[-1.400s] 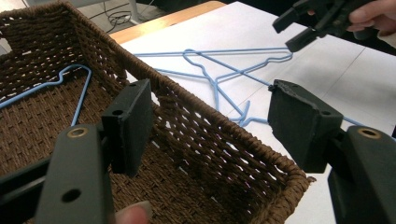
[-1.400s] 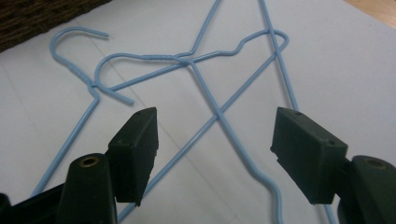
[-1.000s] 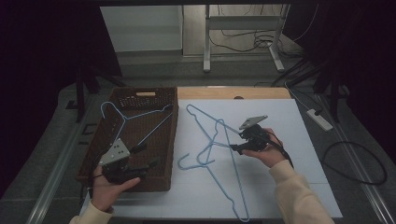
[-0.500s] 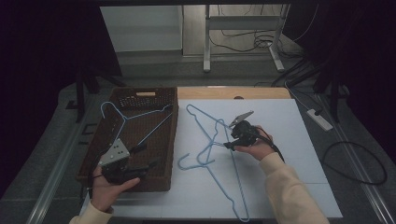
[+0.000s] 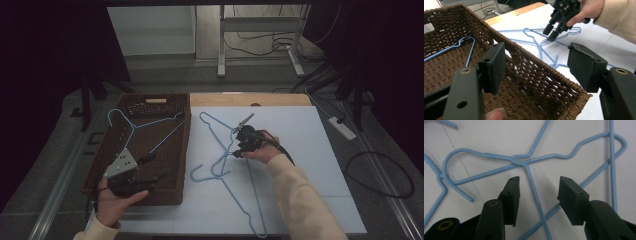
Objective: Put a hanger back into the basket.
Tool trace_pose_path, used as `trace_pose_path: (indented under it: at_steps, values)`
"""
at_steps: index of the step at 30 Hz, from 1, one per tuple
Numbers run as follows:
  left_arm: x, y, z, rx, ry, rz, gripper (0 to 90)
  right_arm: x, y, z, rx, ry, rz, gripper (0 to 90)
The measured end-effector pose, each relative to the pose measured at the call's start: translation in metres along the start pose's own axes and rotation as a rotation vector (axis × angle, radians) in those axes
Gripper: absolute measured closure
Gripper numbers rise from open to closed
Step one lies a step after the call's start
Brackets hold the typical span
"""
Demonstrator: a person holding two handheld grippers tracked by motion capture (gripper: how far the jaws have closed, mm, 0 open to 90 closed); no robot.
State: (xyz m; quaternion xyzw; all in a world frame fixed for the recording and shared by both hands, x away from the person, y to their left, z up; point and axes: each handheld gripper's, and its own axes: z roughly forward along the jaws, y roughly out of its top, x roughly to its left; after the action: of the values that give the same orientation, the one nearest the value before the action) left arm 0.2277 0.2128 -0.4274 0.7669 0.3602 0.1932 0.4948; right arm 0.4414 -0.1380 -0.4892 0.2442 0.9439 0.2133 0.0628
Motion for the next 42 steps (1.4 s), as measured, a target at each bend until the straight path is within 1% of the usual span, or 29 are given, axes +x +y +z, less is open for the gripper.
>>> trace_pose_path:
  at_steps: [3, 4, 5, 6, 9, 11, 14, 16, 17, 18, 20, 23, 24, 25, 26, 28, 29, 30, 33, 34, 35, 36, 37, 38, 42]
  values:
    - [0.0, 0.0, 0.0, 0.002, 0.0, 0.002, 31.8, -0.001, 0.005, 0.006, 0.036, 0.015, -0.012, 55.2]
    - [0.0, 0.0, 0.0, 0.002, 0.0, 0.002, 31.7, -0.001, 0.007, 0.008, 0.047, 0.021, -0.017, 57.3]
    - [0.0, 0.0, 0.0, 0.001, -0.001, 0.002, 31.7, -0.001, 0.007, 0.008, 0.047, 0.021, -0.017, 57.3]
    - [0.0, 0.0, 0.0, 0.002, 0.0, 0.002, 31.7, -0.001, 0.012, 0.012, 0.088, 0.043, -0.028, 60.9]
    - [0.001, 0.0, -0.001, 0.0, 0.002, 0.002, 31.7, -0.002, 0.016, 0.017, 0.13, 0.058, -0.046, 64.7]
    - [0.001, 0.0, -0.001, 0.0, 0.002, 0.002, 31.7, -0.002, 0.018, 0.019, 0.147, 0.067, -0.049, 68.0]
    - [0.001, 0.0, 0.0, 0.002, 0.002, 0.001, 31.7, -0.002, 0.021, 0.019, 0.164, 0.056, -0.065, 74.1]
    - [0.001, -0.001, 0.001, 0.005, 0.002, 0.002, 31.8, -0.002, 0.023, 0.02, 0.18, 0.046, -0.08, 76.4]
    - [0.001, -0.001, 0.001, 0.006, 0.002, 0.002, 31.8, -0.001, 0.024, 0.02, 0.191, 0.044, -0.097, 78.8]
    - [0.001, -0.001, 0.001, 0.006, 0.002, 0.002, 31.8, 0.001, 0.025, 0.02, 0.203, 0.047, -0.107, 83.1]
    - [0.001, -0.001, 0.001, 0.006, 0.003, 0.003, 31.8, 0.002, 0.027, 0.021, 0.211, 0.045, -0.117, 84.5]
    - [0.0, -0.001, 0.001, 0.006, 0.003, 0.004, 31.7, 0.003, 0.027, 0.021, 0.213, 0.037, -0.108, 87.0]
    - [0.001, -0.001, 0.001, 0.006, 0.003, 0.003, 31.8, 0.002, 0.027, 0.021, 0.213, 0.04, -0.092, 87.1]
    - [0.001, -0.001, 0.001, 0.006, 0.003, 0.002, 31.8, 0.001, 0.027, 0.02, 0.205, 0.036, -0.07, 87.3]
    - [0.001, -0.001, 0.001, 0.006, 0.005, 0.003, 31.8, 0.0, 0.027, 0.02, 0.196, 0.039, -0.065, 87.4]
    - [0.001, -0.001, 0.001, 0.003, 0.006, 0.002, 31.8, -0.002, 0.027, 0.015, 0.169, 0.044, -0.026, 87.5]
    - [0.001, -0.001, 0.0, 0.003, 0.006, 0.002, 31.8, -0.004, 0.027, 0.01, 0.134, 0.047, 0.008, 87.6]
    - [0.001, -0.001, 0.0, 0.002, 0.006, 0.002, 31.8, -0.006, 0.027, 0.006, 0.113, 0.049, 0.025, 87.6]
    - [0.001, 0.0, 0.0, 0.0, 0.007, 0.002, 31.8, -0.012, 0.026, -0.015, 0.011, 0.055, 0.103, 87.7]
    - [0.001, 0.0, 0.0, 0.0, 0.007, 0.002, 31.8, -0.012, 0.026, -0.015, 0.011, 0.055, 0.103, 87.7]
    - [0.001, 0.0, 0.0, -0.001, 0.007, 0.002, 31.8, -0.014, 0.025, -0.021, -0.011, 0.06, 0.121, 87.8]
    - [0.001, 0.0, 0.0, -0.001, 0.007, 0.003, 31.9, -0.018, 0.02, -0.038, -0.076, 0.063, 0.17, 87.9]
    - [0.001, 0.0, 0.0, -0.001, 0.006, 0.003, 31.8, -0.019, 0.019, -0.043, -0.098, 0.061, 0.187, 87.9]
    - [0.0, 0.0, 0.0, -0.002, 0.007, 0.003, 31.9, -0.02, 0.015, -0.052, -0.132, 0.056, 0.211, 88.0]
    - [-0.001, 0.002, 0.001, -0.003, 0.005, 0.006, 31.9, -0.024, 0.005, -0.075, -0.239, 0.072, 0.286, 88.0]
